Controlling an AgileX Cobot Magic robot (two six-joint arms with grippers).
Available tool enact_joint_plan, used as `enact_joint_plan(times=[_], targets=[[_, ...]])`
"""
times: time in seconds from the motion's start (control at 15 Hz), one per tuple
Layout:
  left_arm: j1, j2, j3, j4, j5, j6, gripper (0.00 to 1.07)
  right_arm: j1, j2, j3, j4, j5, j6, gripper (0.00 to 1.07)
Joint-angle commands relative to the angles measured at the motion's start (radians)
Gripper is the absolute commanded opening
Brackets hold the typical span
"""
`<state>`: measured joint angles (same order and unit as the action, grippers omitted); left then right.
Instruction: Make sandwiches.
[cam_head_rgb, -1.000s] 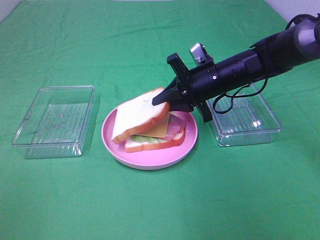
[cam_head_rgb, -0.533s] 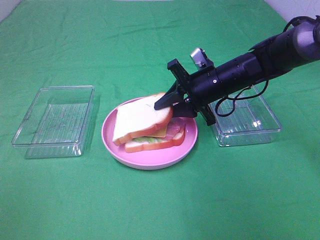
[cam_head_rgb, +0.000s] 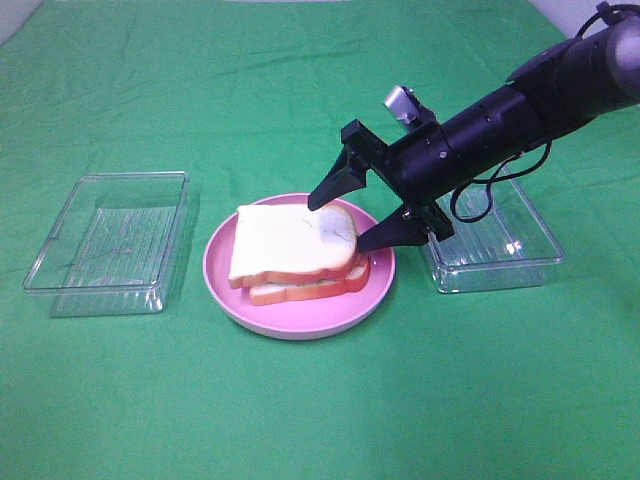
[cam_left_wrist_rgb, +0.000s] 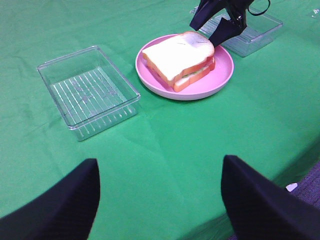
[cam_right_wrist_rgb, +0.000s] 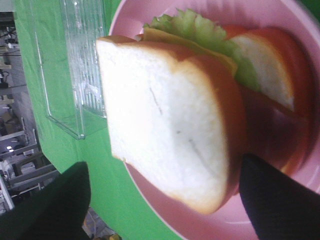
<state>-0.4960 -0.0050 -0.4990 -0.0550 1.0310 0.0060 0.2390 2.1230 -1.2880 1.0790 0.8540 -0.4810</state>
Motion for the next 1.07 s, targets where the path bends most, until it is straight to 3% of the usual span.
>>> enact_joint_plan(times=[0.07,0.33,0.47,0.73,1.0,1.07], targets=[[-0.003,-0.017,0.002,-0.001,0.002,-0.006,0.67,0.001,-0.057,0.002,-0.130,-0.003,0.079,0.75],[-0.003,-0.017,0.002,-0.001,0.002,-0.006,0.67,0.001,-0.209,0.002,-0.394,-0.017,0.192,0.75],[-0.003,-0.017,0.002,-0.001,0.002,-0.006,0.67,0.001,-0.391,0.004,-0.637,0.073,0.259,0.75],[-0.003,-0.017,0.002,-0.001,0.002,-0.006,0.67,0.001,-0.613,0.023,-0.820,0.251,0.283,0.75],[-0.003,-0.017,0.002,-0.002,0.002,-0.006,0.67,0.001,-0.879,0.195,-0.879,0.247,0.300,0.75],[-0.003,-0.017,0.002,-0.002,0.002,-0.006,0.67,0.001,-1.033,0.337,-0.901,0.243,0.299,0.75]])
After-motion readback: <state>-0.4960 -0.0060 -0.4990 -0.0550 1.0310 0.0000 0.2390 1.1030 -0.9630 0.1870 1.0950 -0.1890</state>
